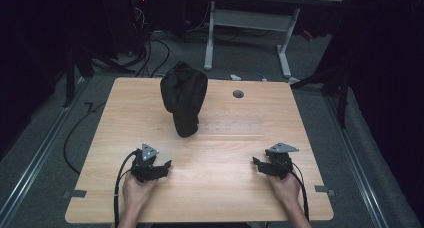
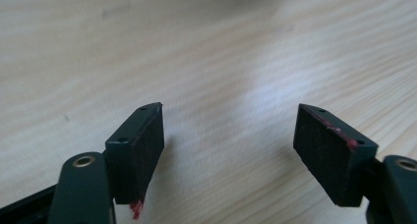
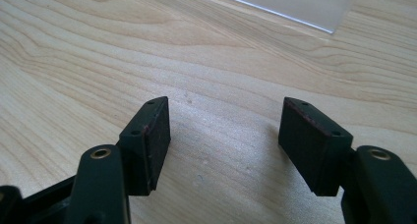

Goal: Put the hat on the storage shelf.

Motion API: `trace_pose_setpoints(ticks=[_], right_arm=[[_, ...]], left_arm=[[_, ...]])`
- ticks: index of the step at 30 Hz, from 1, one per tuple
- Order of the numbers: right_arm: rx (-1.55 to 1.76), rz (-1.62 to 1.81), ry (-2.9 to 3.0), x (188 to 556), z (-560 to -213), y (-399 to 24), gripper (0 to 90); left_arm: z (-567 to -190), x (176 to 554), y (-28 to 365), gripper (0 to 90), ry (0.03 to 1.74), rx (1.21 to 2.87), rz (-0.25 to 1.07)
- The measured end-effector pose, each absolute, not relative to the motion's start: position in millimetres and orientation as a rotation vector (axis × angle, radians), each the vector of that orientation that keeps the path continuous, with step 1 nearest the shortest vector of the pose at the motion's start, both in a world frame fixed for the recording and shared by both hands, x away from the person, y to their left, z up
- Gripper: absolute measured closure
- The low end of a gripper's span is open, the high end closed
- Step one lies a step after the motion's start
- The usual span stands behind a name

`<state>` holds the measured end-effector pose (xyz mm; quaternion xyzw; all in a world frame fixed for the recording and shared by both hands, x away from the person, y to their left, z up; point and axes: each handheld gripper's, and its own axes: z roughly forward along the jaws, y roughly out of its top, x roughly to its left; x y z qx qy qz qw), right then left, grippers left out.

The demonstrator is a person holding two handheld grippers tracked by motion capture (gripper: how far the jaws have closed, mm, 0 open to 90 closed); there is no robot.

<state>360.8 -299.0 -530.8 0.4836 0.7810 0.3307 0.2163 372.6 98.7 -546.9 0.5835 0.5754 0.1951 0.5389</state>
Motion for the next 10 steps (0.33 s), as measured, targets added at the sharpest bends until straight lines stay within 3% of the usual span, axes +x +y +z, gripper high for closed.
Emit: trace_pose_setpoints(ticks=[10], right_arm=[[1.34, 0.916, 2.164, 360.9, -530.8, -298.9, 36.6]], left_arm=[[-546.9, 372.6, 99.0, 26.6, 1.372, 1.384, 0.462]])
